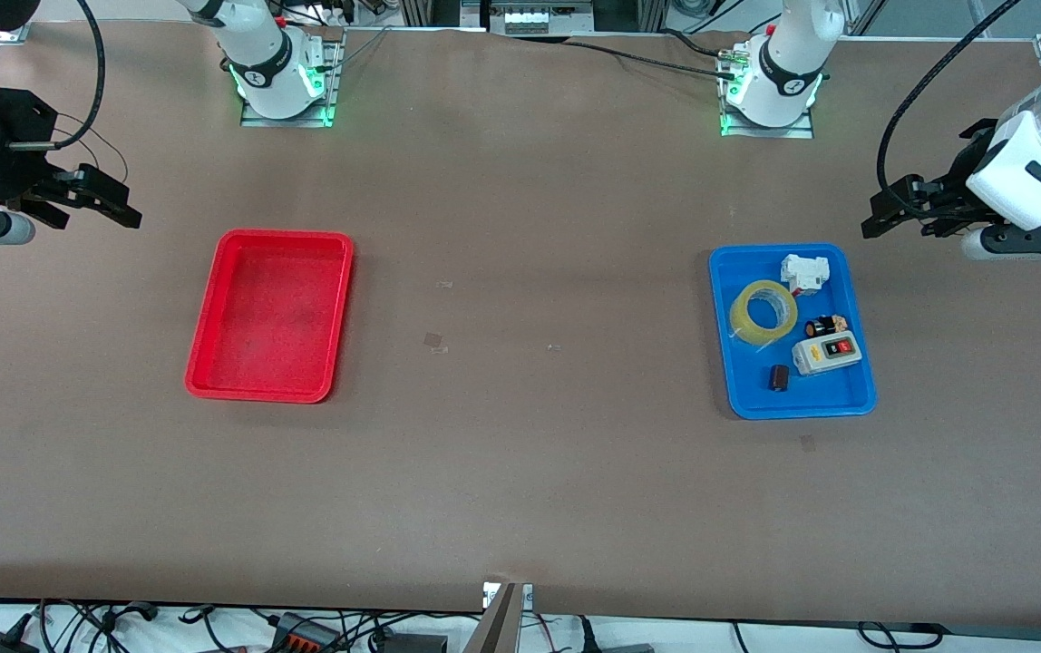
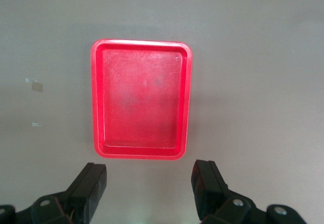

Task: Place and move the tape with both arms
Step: 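Move the left gripper over the yellow tape roll in the blue tray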

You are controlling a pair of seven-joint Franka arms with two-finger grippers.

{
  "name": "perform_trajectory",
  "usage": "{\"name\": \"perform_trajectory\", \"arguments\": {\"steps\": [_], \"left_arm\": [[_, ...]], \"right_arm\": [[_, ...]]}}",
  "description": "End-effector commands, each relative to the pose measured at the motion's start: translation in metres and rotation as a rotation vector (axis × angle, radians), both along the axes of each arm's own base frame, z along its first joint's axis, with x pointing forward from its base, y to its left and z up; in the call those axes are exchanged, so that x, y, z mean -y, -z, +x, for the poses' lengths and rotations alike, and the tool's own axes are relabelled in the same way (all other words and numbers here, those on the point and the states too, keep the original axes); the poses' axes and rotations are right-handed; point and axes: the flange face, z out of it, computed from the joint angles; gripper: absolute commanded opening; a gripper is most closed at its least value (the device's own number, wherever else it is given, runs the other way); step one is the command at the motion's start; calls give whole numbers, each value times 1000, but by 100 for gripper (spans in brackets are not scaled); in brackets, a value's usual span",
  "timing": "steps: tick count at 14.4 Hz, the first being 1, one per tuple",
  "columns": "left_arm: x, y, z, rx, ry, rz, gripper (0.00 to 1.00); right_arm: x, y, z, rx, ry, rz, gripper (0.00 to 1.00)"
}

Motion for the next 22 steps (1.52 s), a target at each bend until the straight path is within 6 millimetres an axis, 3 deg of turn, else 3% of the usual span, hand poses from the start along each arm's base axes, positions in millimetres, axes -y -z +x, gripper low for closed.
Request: {"name": "perform_trajectory", "arguments": {"steps": [1, 10, 14, 16, 22], "left_arm": [[-3, -3, 1, 8, 10, -13, 100], [-2, 16, 17, -24, 10, -12, 100], [-21, 77, 33, -148, -24, -9, 100], [-21, 102, 34, -155, -22, -7, 100], [-27, 207, 14, -113, -45, -4, 100]], "right_arm": [[-1, -5, -4, -1, -19, 13, 99], [-2, -8, -4, 8, -22, 14, 99], [-2, -7, -3, 5, -18, 13, 99], [-2, -6, -3, 4, -18, 13, 99], [-2, -5, -2, 2, -22, 14, 99]]}}
